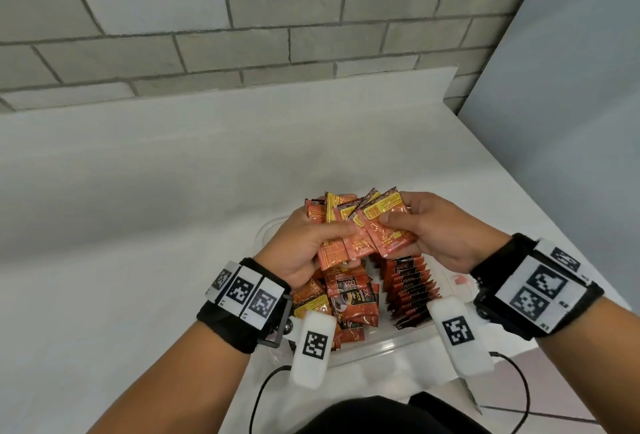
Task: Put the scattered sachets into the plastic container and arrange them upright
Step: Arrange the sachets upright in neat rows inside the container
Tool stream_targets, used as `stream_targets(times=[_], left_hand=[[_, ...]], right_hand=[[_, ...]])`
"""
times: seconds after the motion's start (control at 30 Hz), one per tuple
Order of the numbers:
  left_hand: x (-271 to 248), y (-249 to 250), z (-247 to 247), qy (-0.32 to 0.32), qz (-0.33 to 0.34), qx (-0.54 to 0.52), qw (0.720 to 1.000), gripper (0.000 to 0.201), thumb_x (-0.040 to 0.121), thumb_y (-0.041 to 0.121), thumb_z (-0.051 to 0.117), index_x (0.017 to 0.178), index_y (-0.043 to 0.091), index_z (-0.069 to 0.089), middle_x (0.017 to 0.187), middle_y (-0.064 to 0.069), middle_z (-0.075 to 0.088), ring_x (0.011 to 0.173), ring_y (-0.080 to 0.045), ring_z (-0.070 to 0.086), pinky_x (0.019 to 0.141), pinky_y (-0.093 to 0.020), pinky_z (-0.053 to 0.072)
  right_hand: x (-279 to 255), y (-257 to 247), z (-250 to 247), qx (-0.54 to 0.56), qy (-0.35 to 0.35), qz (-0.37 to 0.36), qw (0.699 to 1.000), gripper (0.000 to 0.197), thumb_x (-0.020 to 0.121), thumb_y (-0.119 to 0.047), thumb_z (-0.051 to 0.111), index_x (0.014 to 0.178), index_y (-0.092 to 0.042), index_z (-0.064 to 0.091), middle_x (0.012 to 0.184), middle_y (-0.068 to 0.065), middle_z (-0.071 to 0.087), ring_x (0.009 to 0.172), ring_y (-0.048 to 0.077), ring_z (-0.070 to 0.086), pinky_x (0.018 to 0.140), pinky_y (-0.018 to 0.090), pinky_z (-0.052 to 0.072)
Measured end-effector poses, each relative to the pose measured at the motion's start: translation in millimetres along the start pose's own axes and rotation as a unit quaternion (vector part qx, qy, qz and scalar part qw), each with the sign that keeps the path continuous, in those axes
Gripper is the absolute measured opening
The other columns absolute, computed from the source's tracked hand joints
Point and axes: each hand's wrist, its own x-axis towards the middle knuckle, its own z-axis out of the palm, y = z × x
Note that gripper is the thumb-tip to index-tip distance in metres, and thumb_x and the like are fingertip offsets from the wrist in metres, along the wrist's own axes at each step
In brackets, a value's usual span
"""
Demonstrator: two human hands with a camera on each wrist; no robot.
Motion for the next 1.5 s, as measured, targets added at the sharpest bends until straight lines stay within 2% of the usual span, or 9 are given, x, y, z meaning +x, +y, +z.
stream_targets(times=[0.13,0.33,0.5,0.63,0.93,1.1,1.23,1.33,1.5], left_hand=[[-2,4,-3,0.021,-0.044,-0.066,0.997,0.018,0.090,0.004,0.052,0.108,0.005,0.058,0.095,-0.020,0.070,0.080,-0.033,0.070,0.056,-0.040,0.059],[-5,4,2,-0.029,-0.049,0.006,0.998,0.051,0.075,0.015,0.067,0.121,-0.003,0.056,0.107,-0.030,0.066,0.077,-0.033,0.070,0.052,-0.035,0.058],[-4,6,1,-0.042,-0.064,-0.027,0.997,0.034,0.084,0.015,0.062,0.112,-0.003,0.057,0.099,-0.027,0.068,0.079,-0.032,0.070,0.058,-0.035,0.059],[-4,4,-4,-0.002,-0.047,-0.109,0.993,0.018,0.092,0.001,0.041,0.105,0.000,0.053,0.102,-0.025,0.067,0.090,-0.038,0.068,0.070,-0.047,0.058],[0,-1,2,0.018,0.046,0.001,0.999,0.033,0.081,0.015,0.064,0.111,0.002,0.063,0.102,-0.024,0.068,0.077,-0.028,0.069,0.075,-0.043,0.059],[2,-7,5,-0.003,0.062,0.028,0.998,0.043,0.079,0.015,0.067,0.117,-0.003,0.060,0.103,-0.024,0.066,0.080,-0.030,0.064,0.072,-0.039,0.058],[1,-4,5,-0.036,0.044,0.016,0.998,0.029,0.074,0.032,0.077,0.099,0.018,0.072,0.100,-0.011,0.069,0.093,-0.027,0.062,0.077,-0.036,0.056],[0,-3,7,-0.049,0.042,-0.009,0.998,0.045,0.056,0.044,0.084,0.094,0.023,0.075,0.106,-0.008,0.071,0.099,-0.024,0.067,0.088,-0.042,0.054],[4,-7,23,-0.036,0.022,-0.071,0.997,0.026,0.080,0.015,0.067,0.103,0.004,0.066,0.094,-0.012,0.069,0.085,-0.022,0.068,0.077,-0.033,0.057]], right_hand=[[-3,-2,-6,-0.022,0.024,-0.022,0.999,0.013,0.093,-0.004,0.053,0.103,-0.007,0.062,0.093,0.009,0.071,0.076,0.016,0.068,0.067,0.027,0.056],[-4,-8,-7,-0.045,0.034,-0.032,0.998,0.011,0.094,-0.004,0.052,0.098,-0.012,0.059,0.091,0.007,0.070,0.077,0.016,0.066,0.072,0.028,0.054],[-5,-8,-6,-0.063,0.019,-0.038,0.997,0.014,0.091,-0.001,0.055,0.100,-0.009,0.062,0.095,0.011,0.071,0.078,0.018,0.068,0.067,0.024,0.056],[-7,-5,-10,0.019,0.022,-0.036,0.999,0.016,0.093,0.000,0.051,0.103,-0.007,0.061,0.093,0.009,0.071,0.076,0.016,0.067,0.068,0.023,0.056],[-8,1,-5,0.212,0.031,0.019,0.977,0.024,0.092,-0.003,0.051,0.115,-0.002,0.057,0.099,0.015,0.072,0.083,0.021,0.071,0.076,0.035,0.059],[-6,0,4,0.166,0.028,0.018,0.986,0.021,0.093,-0.006,0.052,0.113,-0.008,0.060,0.094,0.008,0.073,0.081,0.018,0.071,0.072,0.034,0.060],[-7,-1,5,0.123,0.024,-0.009,0.992,0.021,0.095,-0.009,0.050,0.113,-0.014,0.059,0.088,0.002,0.072,0.077,0.014,0.068,0.064,0.029,0.056],[-9,0,11,0.089,-0.006,-0.024,0.996,0.025,0.095,-0.011,0.050,0.119,-0.013,0.057,0.102,0.006,0.070,0.089,0.019,0.065,0.072,0.031,0.053],[-10,4,30,-0.130,-0.024,-0.111,0.985,0.023,0.097,-0.023,0.050,0.120,-0.019,0.050,0.113,0.003,0.064,0.107,0.019,0.061,0.094,0.034,0.049]])
